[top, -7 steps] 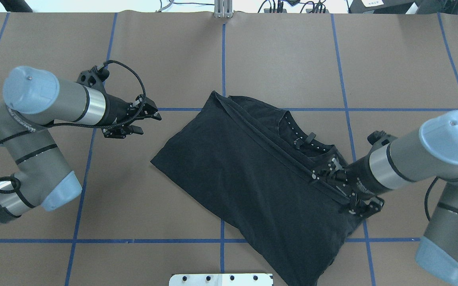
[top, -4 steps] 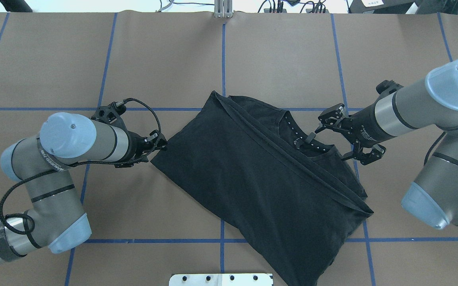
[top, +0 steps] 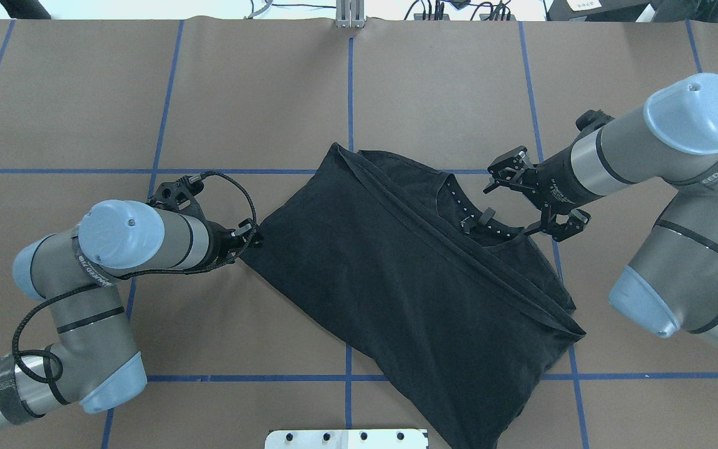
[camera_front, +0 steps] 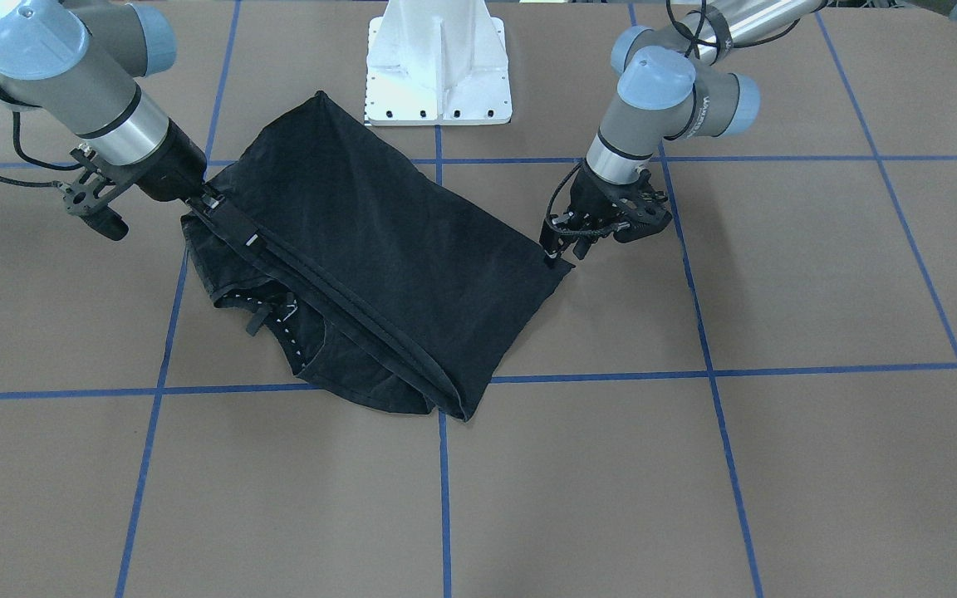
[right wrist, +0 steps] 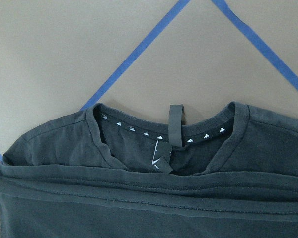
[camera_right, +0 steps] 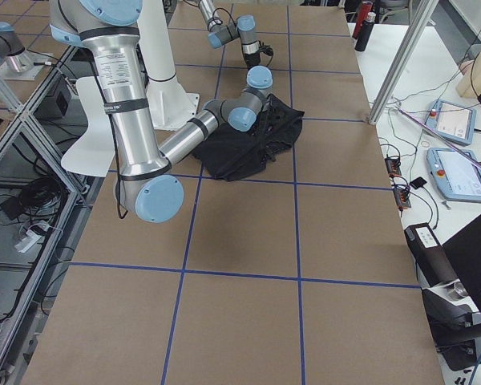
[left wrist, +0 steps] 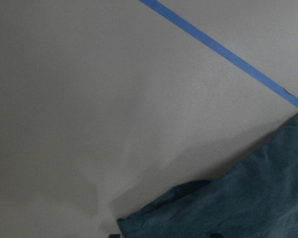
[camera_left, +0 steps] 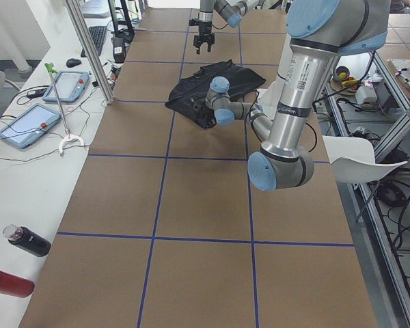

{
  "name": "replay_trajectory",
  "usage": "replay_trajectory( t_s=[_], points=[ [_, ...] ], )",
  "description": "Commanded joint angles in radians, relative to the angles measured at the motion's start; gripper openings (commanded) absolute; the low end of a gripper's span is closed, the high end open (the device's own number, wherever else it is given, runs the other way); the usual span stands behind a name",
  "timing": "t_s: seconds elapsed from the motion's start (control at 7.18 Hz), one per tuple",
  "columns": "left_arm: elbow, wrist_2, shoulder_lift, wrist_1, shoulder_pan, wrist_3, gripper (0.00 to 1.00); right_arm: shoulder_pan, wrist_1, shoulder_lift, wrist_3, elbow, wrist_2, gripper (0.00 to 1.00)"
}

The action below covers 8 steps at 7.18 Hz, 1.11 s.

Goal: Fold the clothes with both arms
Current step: 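Pull the shirt's side with the left gripper away from the robot, straightening it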

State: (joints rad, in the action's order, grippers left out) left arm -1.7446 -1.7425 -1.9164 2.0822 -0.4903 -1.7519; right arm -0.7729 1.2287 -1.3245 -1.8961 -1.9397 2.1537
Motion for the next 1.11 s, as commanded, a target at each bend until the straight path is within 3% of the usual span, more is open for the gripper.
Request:
replay_trajectory(
  t_s=[0.0,0.28,0.42,0.56,0.98],
  points=[
    [0.035,0.001,-0.003,0.002,0.006,0.003,0.62,0.000,-0.001,0.002,0.000,0.013,0.000,1.00],
    [0.053,0.001,-0.015,0.002,0.010,0.002,0.59,0.001,-0.001,0.004,0.000,0.019,-0.002,1.00],
    [0.051,0.000,-0.015,0.002,0.009,-0.001,0.42,0.001,-0.001,0.005,0.000,0.022,-0.002,1.00],
    [0.048,0.000,-0.015,0.002,0.009,-0.001,0.00,0.000,0.000,0.005,0.000,0.024,-0.002,1.00],
    [0.024,0.001,-0.015,-0.001,0.007,-0.003,0.00,0.000,0.000,0.004,0.000,0.024,-0.002,1.00]
  ],
)
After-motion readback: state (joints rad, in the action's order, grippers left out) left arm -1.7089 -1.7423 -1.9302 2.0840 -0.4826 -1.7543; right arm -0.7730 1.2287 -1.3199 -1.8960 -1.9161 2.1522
